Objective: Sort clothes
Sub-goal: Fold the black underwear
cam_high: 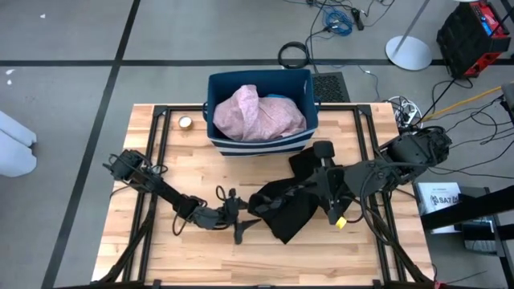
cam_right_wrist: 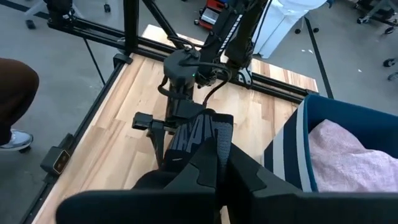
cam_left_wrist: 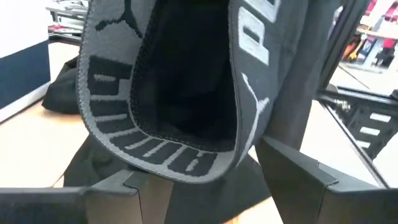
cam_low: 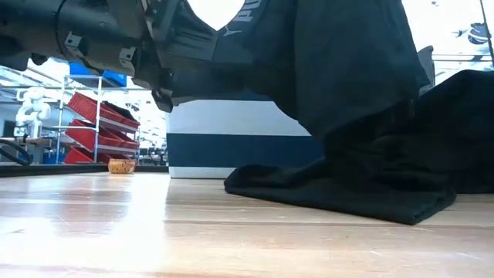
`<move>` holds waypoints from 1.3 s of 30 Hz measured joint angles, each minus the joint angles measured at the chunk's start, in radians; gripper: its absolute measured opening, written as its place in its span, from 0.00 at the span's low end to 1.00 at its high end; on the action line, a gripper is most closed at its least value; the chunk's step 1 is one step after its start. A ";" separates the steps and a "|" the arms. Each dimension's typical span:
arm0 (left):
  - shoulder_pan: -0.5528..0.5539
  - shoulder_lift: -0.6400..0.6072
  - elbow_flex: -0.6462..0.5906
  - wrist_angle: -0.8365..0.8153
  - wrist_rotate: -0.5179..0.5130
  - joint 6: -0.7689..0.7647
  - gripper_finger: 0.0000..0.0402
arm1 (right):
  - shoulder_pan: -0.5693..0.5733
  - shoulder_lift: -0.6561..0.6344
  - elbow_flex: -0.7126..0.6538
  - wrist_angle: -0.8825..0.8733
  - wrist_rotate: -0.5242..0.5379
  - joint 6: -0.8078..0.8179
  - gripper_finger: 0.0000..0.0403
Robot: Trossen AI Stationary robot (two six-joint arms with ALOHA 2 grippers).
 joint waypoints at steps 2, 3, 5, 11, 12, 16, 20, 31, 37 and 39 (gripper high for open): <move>0.000 0.000 0.000 0.032 -0.004 -0.002 0.59 | 0.000 0.000 0.000 -0.001 0.000 0.000 0.00; 0.000 0.000 0.000 0.051 -0.005 -0.002 0.59 | 0.000 0.000 0.000 -0.001 0.000 0.000 0.00; 0.000 0.000 0.000 0.077 -0.007 0.004 0.59 | 0.000 0.000 0.000 -0.003 0.000 0.000 0.00; -0.001 0.000 0.000 0.084 -0.008 -0.002 0.59 | 0.000 0.000 0.000 -0.013 0.000 0.004 0.00; -0.002 0.000 0.000 0.084 -0.011 -0.002 0.59 | 0.000 0.000 0.000 -0.019 0.000 0.004 0.00; -0.010 0.000 0.000 0.096 -0.022 -0.002 0.58 | 0.000 0.000 0.000 -0.058 0.000 0.038 0.00; -0.022 0.000 -0.001 0.101 -0.059 -0.002 0.51 | 0.000 0.000 0.000 -0.092 0.000 0.069 0.00; -0.027 -0.034 -0.002 0.089 -0.032 0.038 0.03 | 0.000 0.000 0.000 -0.198 0.001 0.183 0.00; -0.067 -0.216 -0.002 -0.030 -0.091 0.155 0.02 | 0.022 0.000 -0.046 -0.295 0.017 0.293 0.00; -0.082 -0.304 -0.002 -0.140 -0.133 0.159 0.02 | 0.033 0.000 -0.093 -0.296 0.043 0.316 0.00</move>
